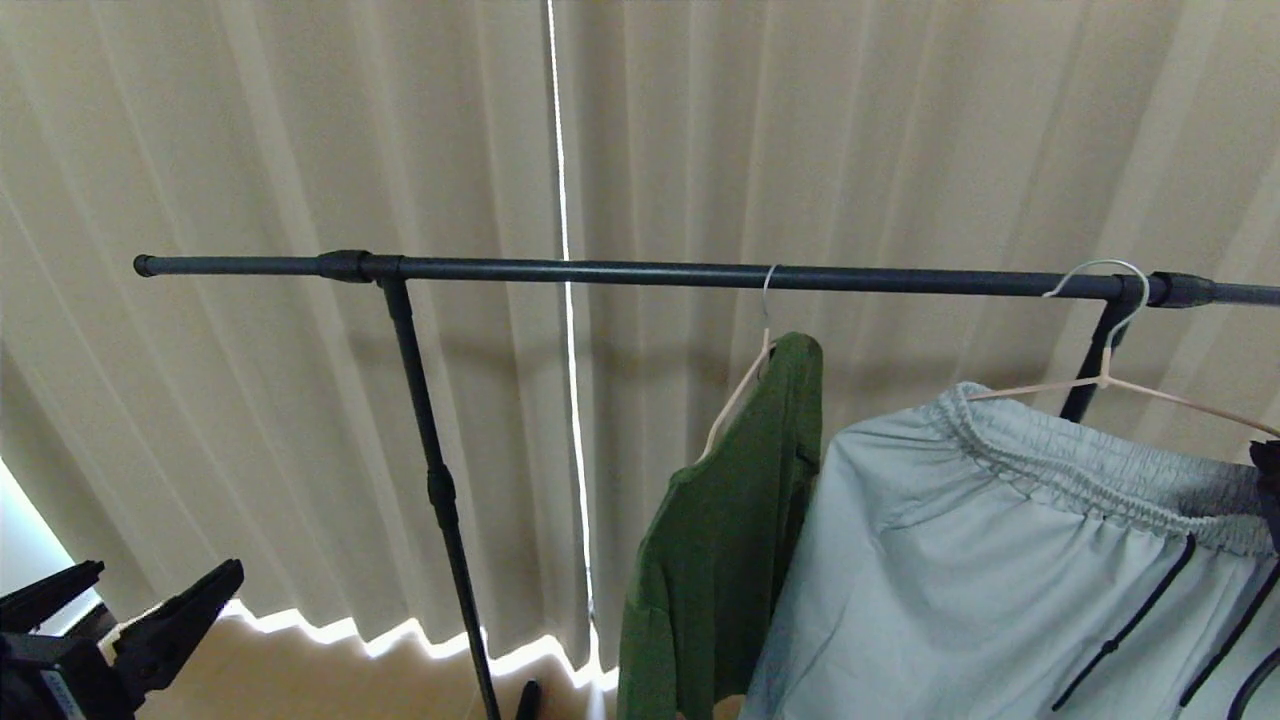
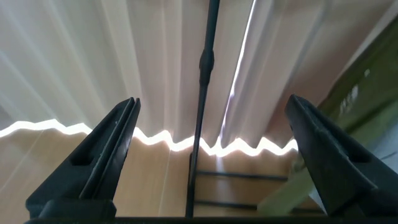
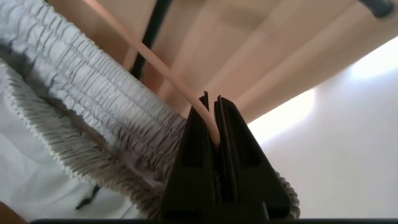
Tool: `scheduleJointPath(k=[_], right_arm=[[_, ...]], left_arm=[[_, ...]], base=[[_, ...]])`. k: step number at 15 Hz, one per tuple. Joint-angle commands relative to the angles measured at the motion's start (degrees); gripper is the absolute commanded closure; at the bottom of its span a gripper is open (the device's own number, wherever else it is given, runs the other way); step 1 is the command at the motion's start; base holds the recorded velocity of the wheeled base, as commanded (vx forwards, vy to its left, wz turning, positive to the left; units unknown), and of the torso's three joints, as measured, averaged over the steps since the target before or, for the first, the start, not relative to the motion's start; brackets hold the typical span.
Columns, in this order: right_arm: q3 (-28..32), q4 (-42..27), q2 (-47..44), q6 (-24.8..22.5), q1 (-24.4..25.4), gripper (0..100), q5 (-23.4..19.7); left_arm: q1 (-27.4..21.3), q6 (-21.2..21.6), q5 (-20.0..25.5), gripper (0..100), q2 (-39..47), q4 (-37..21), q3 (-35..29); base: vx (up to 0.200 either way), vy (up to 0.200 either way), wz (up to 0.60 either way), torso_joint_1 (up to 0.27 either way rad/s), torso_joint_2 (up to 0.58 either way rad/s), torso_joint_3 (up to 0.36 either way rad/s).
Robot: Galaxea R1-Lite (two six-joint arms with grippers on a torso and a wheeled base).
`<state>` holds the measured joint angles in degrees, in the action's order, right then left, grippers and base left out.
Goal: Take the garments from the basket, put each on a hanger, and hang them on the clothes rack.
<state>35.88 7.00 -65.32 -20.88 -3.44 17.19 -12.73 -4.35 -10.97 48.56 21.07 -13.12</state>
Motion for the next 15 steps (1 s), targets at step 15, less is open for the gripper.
scheduleJointPath(k=[15], right_arm=[[5.52, 14.8, -22.4, 0.14, 0.36, 100, 2.41]], left_arm=[[-0.02, 0.05, -0.01, 0, -1.89, 0.03, -0.07]], base=[[0.0, 0.0, 0.0, 0.0, 0.0, 0.0]])
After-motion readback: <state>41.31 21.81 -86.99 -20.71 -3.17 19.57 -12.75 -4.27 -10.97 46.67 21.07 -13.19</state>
